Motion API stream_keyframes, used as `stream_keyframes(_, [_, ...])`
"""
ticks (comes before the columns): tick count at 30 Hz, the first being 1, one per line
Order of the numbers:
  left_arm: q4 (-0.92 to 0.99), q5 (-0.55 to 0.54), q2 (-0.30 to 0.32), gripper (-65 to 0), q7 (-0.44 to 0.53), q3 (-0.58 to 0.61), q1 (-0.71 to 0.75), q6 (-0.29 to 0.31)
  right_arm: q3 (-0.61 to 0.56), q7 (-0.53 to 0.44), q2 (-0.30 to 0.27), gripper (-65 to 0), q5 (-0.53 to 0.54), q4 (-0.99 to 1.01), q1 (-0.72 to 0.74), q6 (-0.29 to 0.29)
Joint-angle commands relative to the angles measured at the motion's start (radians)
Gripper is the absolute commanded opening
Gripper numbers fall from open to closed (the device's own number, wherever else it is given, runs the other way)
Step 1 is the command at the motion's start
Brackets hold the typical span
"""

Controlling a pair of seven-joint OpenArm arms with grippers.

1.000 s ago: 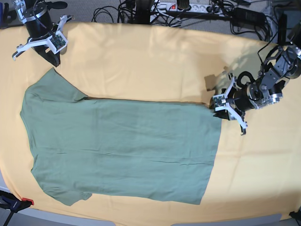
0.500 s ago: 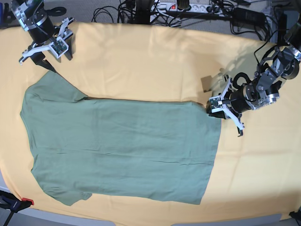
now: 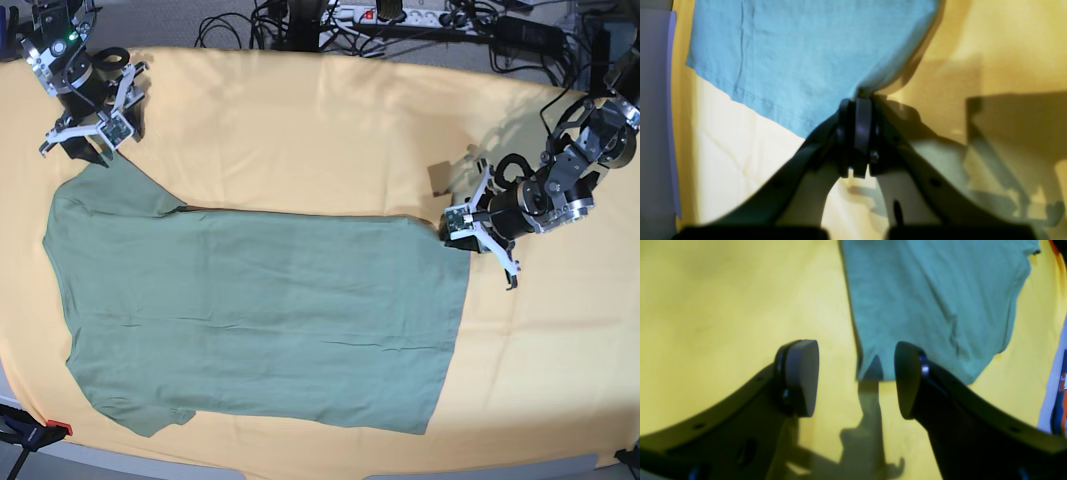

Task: Fold the T-shirt properly
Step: 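Move both grippers down to the shirt's collar-side corners, then close both grippers on the shirt's collar-side corners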

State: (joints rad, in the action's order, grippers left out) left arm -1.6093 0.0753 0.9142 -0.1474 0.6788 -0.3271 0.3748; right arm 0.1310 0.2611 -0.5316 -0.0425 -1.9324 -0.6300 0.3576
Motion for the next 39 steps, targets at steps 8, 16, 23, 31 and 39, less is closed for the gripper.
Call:
stream_keyframes(8, [-0.011, -0.006, 0.017, -65.0, 0.016, -0.013, -0.020, -0.008, 0.006, -0.007, -0.013, -27.1, 0.028, 0.091, 0.082, 0.059])
stream_keyframes(16, [-0.011, -0.006, 0.017, -65.0, 0.016, -0.013, -0.020, -0.008, 0.006, 0.004, -0.016, -27.9, 0.028, 0.211, 0.153, 0.134])
stream_keyframes(23, [-0.011, -0.006, 0.017, -65.0, 0.016, -0.013, -0.020, -0.008, 0.006, 0.042, -0.023, -64.0, 0.028, 0.220, 0.165, 0.115])
stream_keyframes(31, [-0.014, -0.010, 0.023, -65.0, 0.016, -0.013, -0.043, 0.006, 0.006, 0.010, -0.024, -65.0, 0.028, 0.145, 0.163, 0.113])
stream_keyframes(39, [-0.044, -0.044, 0.059, -65.0, 0.016, -0.013, -0.055, 0.026, 0.006, 0.047, -0.049, -65.0, 0.012, -0.032, 0.089, 0.030])
